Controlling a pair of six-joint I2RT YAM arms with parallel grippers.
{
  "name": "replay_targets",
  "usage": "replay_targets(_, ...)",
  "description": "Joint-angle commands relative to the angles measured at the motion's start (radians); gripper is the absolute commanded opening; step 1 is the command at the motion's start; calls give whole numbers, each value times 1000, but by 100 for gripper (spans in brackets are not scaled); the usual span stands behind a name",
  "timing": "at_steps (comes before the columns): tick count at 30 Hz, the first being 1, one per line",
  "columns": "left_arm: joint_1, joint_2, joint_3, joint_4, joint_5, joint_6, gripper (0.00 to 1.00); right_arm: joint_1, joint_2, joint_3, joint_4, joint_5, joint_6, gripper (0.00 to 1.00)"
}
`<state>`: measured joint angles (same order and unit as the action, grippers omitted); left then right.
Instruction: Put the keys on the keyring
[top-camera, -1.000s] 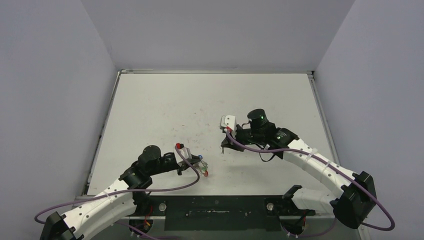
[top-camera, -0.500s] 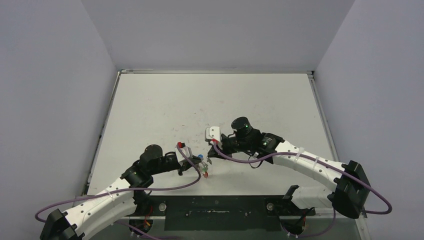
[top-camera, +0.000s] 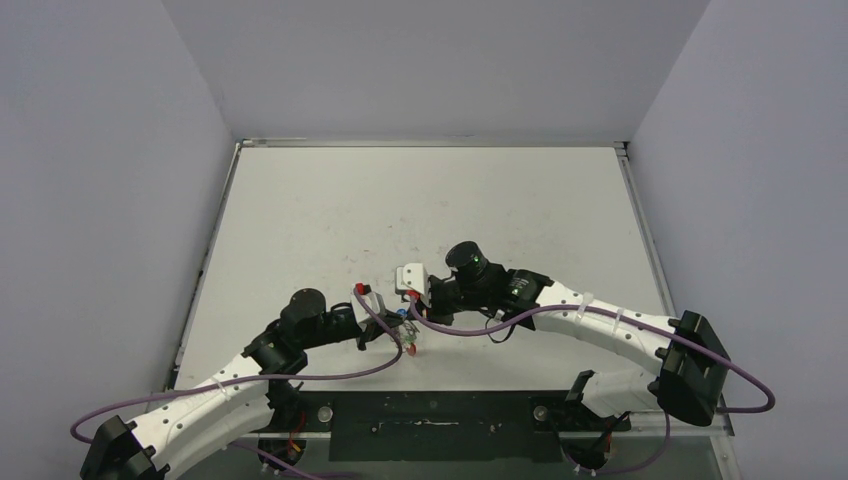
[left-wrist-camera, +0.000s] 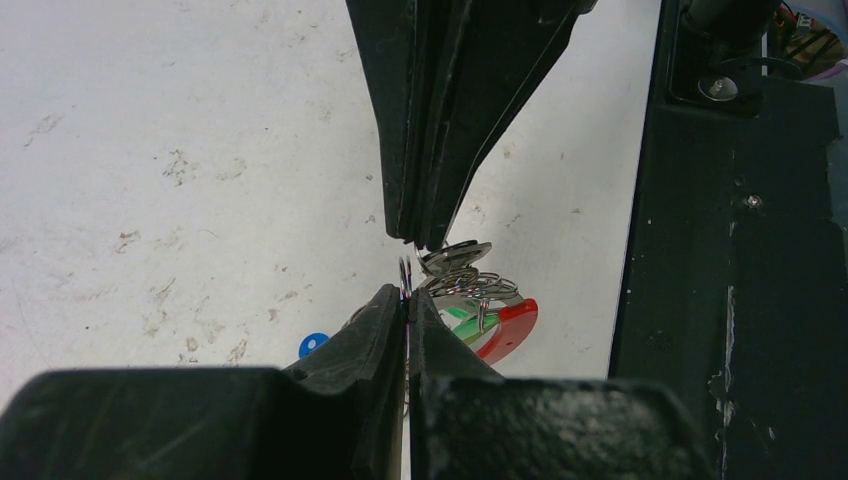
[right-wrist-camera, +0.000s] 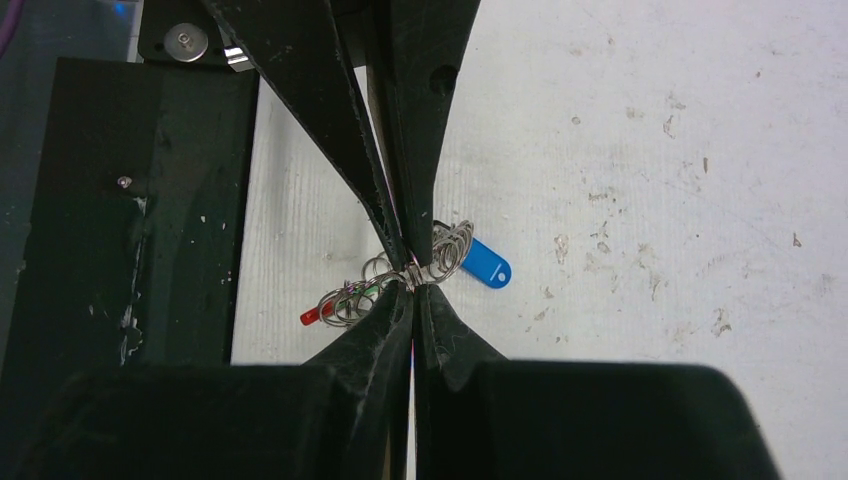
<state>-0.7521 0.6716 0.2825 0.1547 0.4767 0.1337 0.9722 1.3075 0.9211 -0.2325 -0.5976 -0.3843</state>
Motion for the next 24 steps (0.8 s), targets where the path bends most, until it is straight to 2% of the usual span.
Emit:
replay_targets(1,-1,-2,44,74,22,-18,0,17,-2,48,59,28,-15,0)
replay_targets(15,-1,-6,43,74,25,-24,0,38,1,58,61,79,-31,0)
replay_targets(24,-1,-9,40,76,23,-26,0,64,-2,55,12,189,-76,0)
